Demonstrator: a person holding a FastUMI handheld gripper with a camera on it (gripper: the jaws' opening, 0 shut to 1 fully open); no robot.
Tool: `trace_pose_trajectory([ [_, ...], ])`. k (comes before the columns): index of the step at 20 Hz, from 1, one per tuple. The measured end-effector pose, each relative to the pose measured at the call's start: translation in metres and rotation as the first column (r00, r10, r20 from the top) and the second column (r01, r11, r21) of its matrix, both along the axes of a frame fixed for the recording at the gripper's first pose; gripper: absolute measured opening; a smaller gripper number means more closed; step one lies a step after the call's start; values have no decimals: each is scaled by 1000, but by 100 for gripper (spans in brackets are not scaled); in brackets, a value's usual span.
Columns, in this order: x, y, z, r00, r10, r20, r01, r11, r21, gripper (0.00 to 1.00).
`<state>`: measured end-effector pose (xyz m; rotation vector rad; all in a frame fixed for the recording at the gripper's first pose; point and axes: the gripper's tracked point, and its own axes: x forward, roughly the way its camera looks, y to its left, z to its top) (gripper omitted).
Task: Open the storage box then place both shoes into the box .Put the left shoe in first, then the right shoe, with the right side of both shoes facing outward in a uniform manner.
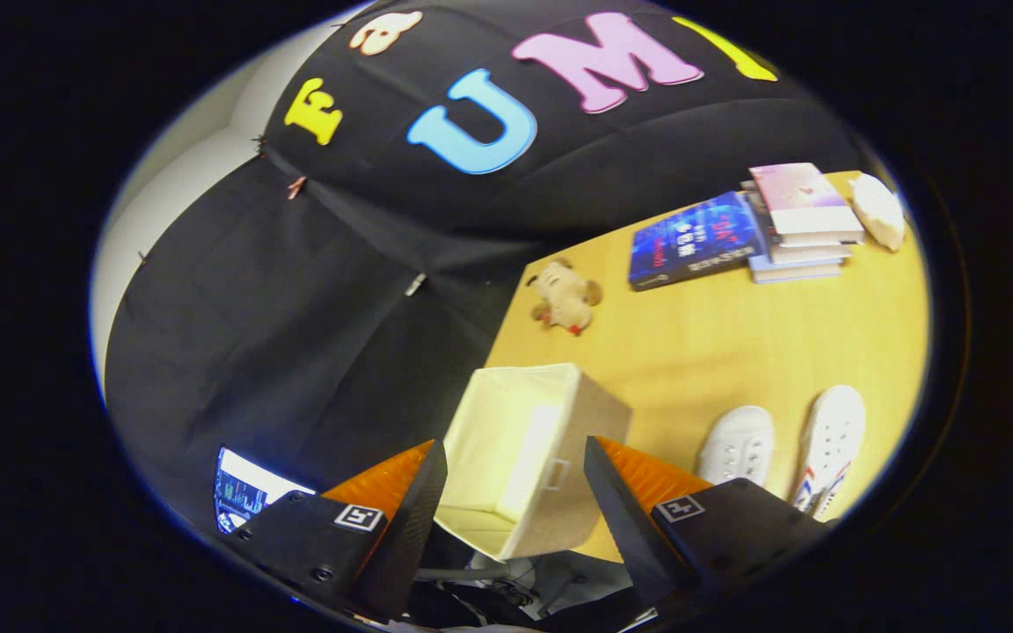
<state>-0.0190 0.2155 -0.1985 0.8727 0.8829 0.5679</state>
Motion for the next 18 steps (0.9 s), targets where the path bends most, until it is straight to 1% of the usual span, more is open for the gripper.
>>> trace_pose_trajectory([
  [3, -8, -40, -56, 996, -55, -76, 44, 989, -140, 96],
  [4, -12, -50, -74, 993, -59, -103, 40, 983, -181, 96],
  [6, -26, -65, -117, 981, -63, -185, 9, 961, -277, 96],
  [7, -31, -69, -135, 973, -64, -221, -7, 952, -306, 96],
  [10, -38, -68, -170, 953, -54, -298, -51, 942, -333, 97],
  [13, -41, -63, -198, 942, -30, -334, -99, 926, -365, 96],
  [15, -43, -60, -216, 934, -18, -357, -133, 910, -393, 92],
  [18, -47, -54, -240, 917, -12, -398, -168, 894, -416, 90],
])
